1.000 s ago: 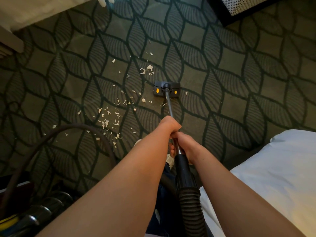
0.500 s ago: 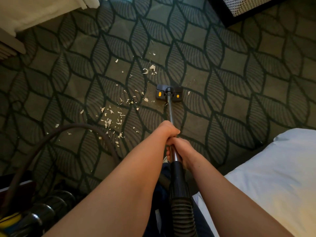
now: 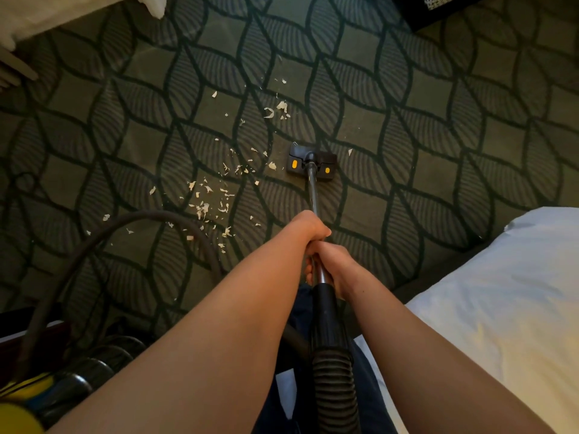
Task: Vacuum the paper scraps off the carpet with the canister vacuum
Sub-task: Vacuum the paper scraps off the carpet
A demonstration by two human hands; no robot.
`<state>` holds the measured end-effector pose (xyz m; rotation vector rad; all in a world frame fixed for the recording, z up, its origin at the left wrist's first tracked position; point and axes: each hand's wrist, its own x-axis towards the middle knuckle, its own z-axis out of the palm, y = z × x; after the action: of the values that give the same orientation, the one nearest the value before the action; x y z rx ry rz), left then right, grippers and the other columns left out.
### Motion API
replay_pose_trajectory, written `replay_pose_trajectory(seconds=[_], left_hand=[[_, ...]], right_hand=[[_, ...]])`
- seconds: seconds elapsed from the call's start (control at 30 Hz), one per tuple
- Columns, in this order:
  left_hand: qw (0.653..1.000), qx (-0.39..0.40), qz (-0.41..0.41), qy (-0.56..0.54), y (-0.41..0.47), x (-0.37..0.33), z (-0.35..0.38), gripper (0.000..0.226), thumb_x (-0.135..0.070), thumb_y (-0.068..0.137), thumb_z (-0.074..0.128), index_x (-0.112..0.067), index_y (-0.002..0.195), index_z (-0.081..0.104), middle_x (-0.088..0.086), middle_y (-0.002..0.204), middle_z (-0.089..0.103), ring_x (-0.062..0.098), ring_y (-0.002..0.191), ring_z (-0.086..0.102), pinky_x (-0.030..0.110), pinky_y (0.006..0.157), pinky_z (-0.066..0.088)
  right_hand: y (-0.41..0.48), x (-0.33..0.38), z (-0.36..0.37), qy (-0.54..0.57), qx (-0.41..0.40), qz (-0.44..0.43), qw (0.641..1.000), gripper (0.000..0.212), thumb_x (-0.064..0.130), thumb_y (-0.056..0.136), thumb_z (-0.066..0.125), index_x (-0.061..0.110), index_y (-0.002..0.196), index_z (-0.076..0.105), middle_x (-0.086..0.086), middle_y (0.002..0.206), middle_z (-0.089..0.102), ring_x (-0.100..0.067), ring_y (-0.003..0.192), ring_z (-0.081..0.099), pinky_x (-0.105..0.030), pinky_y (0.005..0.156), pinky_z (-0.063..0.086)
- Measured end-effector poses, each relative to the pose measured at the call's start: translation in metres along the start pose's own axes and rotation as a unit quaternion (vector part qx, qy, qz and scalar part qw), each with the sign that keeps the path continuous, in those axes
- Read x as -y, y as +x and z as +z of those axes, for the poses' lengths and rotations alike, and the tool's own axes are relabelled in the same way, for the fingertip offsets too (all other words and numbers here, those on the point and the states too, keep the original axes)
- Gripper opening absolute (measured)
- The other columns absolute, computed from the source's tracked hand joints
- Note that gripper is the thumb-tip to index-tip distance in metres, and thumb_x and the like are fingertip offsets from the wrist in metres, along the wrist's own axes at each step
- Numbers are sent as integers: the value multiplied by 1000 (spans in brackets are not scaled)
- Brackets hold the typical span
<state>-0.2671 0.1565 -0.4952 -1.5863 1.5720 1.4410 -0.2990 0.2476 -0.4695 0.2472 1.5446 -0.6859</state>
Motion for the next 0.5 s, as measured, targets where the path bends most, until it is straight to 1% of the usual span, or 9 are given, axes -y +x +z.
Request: replay_pose_trajectory(seconds=[0.17,0.27,0.33,0.4,0.47,0.5], left_hand=[[1000,6,4,4,-11,25,2,41,-29,93,65,-3,123,55,11,108,61,26,97,62,33,79,51],[1000,12,6,7,-19,41,6,40,-29,93,64,-3,123,55,11,105,60,25,93,60,34,81,51],[1000,13,6,9,-24,53,7,41,-29,93,63,-3,124,55,12,111,61,27,100,62,34,84,51],[1000,14,3,-3,-32,65,6,42,-30,94,62,-2,126,54,14,119,62,28,105,62,35,87,51],[1000,17,-1,-15,-41,74,3,40,-29,96,58,-1,125,55,15,119,63,26,97,61,34,79,50],[1000,20,-3,-22,-42,79,0,38,-27,97,56,-1,124,58,15,116,65,26,93,63,33,74,50]], right_hand=[[-5,-25,14,15,-2,8,1000,18,4,86,52,5,103,58,-9,62,54,-17,48,53,-28,43,45],[-6,-43,21,13,-5,13,1000,21,5,85,53,5,105,59,-9,64,54,-18,50,54,-28,43,46],[-8,-54,27,17,3,19,1000,21,5,85,53,5,105,59,-9,66,55,-18,51,55,-28,44,46],[-12,-64,33,14,16,20,1000,18,7,87,54,4,103,61,-9,67,56,-19,54,56,-30,47,48],[-15,-69,40,9,22,17,1000,15,9,89,56,4,101,62,-10,66,57,-19,54,57,-31,50,49],[-16,-69,43,7,17,15,1000,14,9,89,56,3,100,62,-10,64,57,-20,51,57,-31,48,49]])
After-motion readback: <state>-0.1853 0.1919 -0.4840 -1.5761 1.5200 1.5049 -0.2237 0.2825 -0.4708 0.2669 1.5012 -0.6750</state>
